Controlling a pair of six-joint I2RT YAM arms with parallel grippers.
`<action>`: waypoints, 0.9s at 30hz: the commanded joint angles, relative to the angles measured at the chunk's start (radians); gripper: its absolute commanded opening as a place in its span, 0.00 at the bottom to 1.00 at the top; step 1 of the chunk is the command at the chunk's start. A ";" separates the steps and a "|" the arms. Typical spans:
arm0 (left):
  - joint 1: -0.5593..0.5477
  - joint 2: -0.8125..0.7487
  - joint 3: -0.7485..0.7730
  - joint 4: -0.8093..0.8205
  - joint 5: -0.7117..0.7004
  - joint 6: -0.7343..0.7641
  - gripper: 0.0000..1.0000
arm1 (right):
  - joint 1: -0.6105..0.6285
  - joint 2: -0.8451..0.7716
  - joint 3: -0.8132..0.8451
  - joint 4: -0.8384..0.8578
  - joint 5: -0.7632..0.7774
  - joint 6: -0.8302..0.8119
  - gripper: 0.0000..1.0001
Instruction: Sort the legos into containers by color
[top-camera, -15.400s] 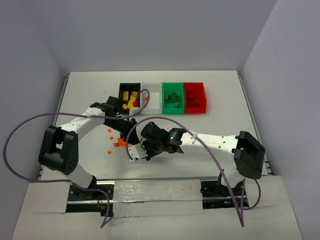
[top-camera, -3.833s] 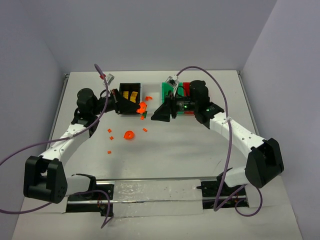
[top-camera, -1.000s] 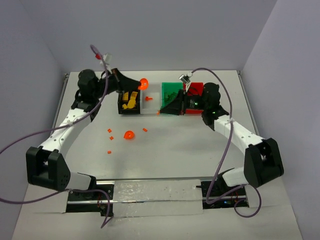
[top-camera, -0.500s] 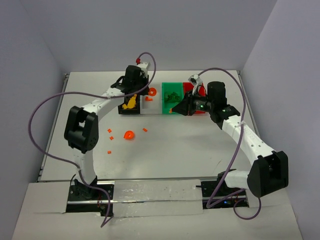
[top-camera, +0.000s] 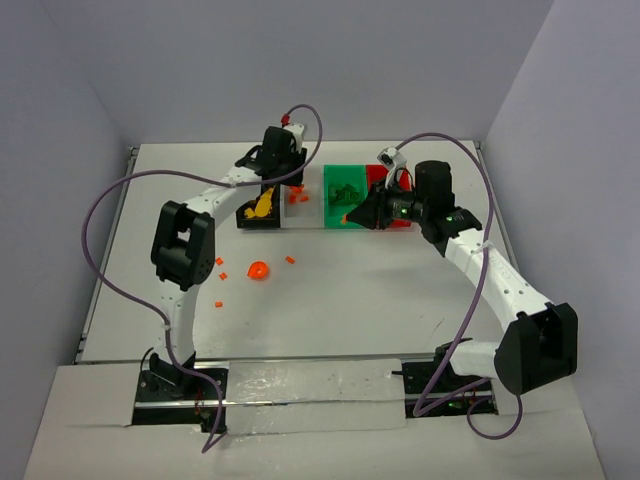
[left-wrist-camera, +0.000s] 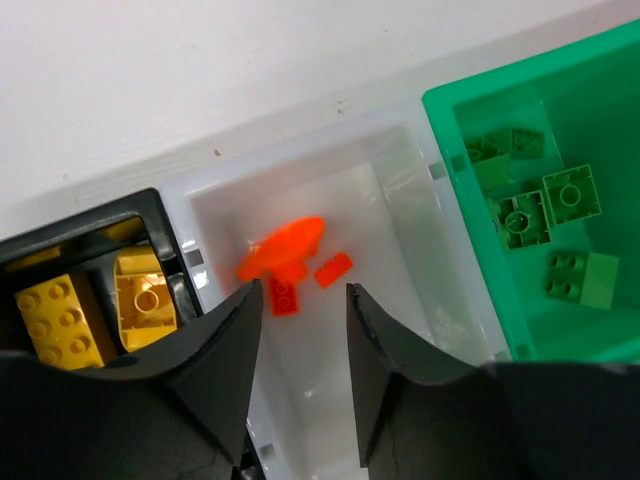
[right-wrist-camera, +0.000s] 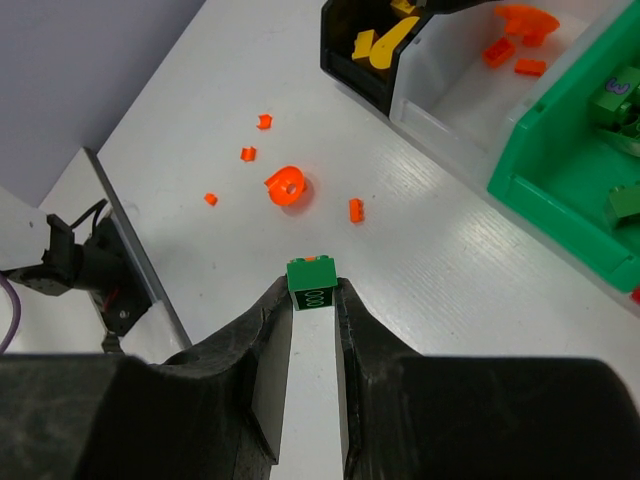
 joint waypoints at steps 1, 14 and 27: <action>-0.007 -0.007 0.061 -0.020 0.021 0.011 0.50 | -0.005 -0.009 0.056 0.002 0.008 -0.015 0.00; 0.137 -0.666 -0.484 0.196 1.016 -0.197 0.47 | 0.009 -0.023 0.014 0.071 -0.104 0.049 0.00; 0.100 -0.864 -0.685 0.228 1.197 -0.212 0.58 | 0.123 -0.053 -0.063 0.269 -0.404 0.176 0.00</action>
